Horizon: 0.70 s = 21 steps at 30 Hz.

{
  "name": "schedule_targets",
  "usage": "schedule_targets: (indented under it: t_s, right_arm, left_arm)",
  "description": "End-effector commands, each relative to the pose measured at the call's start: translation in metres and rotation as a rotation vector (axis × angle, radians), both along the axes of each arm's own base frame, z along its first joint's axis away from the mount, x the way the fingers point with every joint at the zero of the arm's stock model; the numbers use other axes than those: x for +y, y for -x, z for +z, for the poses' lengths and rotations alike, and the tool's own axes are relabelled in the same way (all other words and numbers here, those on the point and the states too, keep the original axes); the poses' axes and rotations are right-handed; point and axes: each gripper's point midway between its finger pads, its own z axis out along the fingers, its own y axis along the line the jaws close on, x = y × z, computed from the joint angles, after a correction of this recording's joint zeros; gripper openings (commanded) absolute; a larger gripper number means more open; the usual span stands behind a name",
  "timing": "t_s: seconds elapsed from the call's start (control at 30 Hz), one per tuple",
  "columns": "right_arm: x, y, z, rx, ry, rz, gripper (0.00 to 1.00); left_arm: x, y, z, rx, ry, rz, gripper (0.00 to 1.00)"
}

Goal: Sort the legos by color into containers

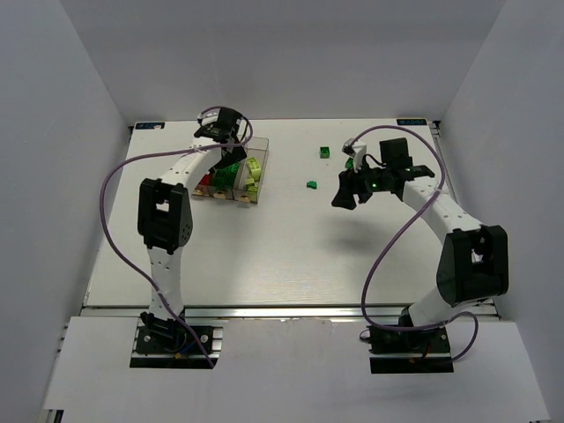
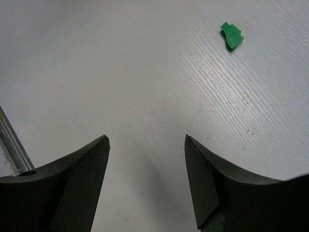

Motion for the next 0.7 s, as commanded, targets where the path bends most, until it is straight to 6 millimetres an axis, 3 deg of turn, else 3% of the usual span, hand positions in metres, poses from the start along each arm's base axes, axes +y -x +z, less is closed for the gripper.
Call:
schedule_targets:
  t_s: [0.0, 0.03, 0.07, 0.1, 0.13, 0.17, 0.2, 0.23, 0.27, 0.3, 0.37, 0.4, 0.43, 0.47, 0.67]
  right_arm:
    - [0.013, -0.008, 0.006, -0.048, 0.038, 0.036, 0.69]
    - [0.017, -0.014, 0.009, -0.071, 0.045, 0.037, 0.68]
    - [0.020, -0.017, 0.006, -0.068, 0.055, 0.027, 0.68]
    - [0.024, -0.022, 0.005, -0.083, 0.074, 0.016, 0.68]
    - [0.028, -0.030, 0.009, -0.104, 0.077, 0.007, 0.68]
    - [0.028, -0.040, 0.001, -0.101, 0.103, -0.022, 0.70]
    - [0.035, -0.042, -0.002, -0.087, 0.104, -0.033, 0.71]
    - [0.040, -0.050, 0.004, -0.103, 0.106, -0.039, 0.76]
    - [0.040, -0.057, -0.010, -0.086, 0.139, -0.049, 0.89]
    - [0.046, -0.059, -0.015, -0.094, 0.162, -0.020, 0.89]
    - [0.049, -0.076, -0.025, -0.099, 0.205, -0.024, 0.89]
    - [0.050, -0.082, -0.030, -0.093, 0.216, -0.028, 0.89]
    - [0.050, -0.089, -0.032, -0.093, 0.230, -0.038, 0.89]
    - [0.052, -0.103, -0.038, -0.091, 0.251, -0.050, 0.89]
    - [0.053, -0.133, -0.069, -0.077, 0.328, -0.038, 0.87]
  left_arm:
    - [-0.004, -0.004, 0.064, -0.136, 0.057, -0.025, 0.90]
    - [-0.008, -0.002, 0.072, -0.151, 0.081, -0.047, 0.90]
    - [-0.008, 0.007, 0.064, -0.131, 0.083, -0.064, 0.90]
    - [-0.007, 0.015, 0.086, -0.175, 0.100, -0.082, 0.90]
    - [-0.011, 0.019, 0.093, -0.207, 0.127, -0.100, 0.90]
    - [-0.010, 0.027, 0.098, -0.228, 0.143, -0.104, 0.89]
    - [-0.003, 0.051, 0.100, -0.242, 0.167, -0.095, 0.90]
    - [-0.003, 0.054, 0.109, -0.307, 0.205, -0.093, 0.91]
    - [-0.001, 0.064, 0.112, -0.330, 0.234, -0.088, 0.98]
    - [0.006, 0.089, 0.112, -0.351, 0.265, -0.069, 0.98]
    - [0.010, 0.105, 0.120, -0.402, 0.298, -0.059, 0.98]
    - [0.013, 0.119, 0.106, -0.381, 0.305, -0.049, 0.98]
    - [0.015, 0.130, 0.124, -0.434, 0.327, -0.057, 0.98]
    - [0.014, 0.137, 0.124, -0.436, 0.343, -0.061, 0.98]
    - [0.025, 0.180, 0.128, -0.434, 0.363, -0.044, 0.98]
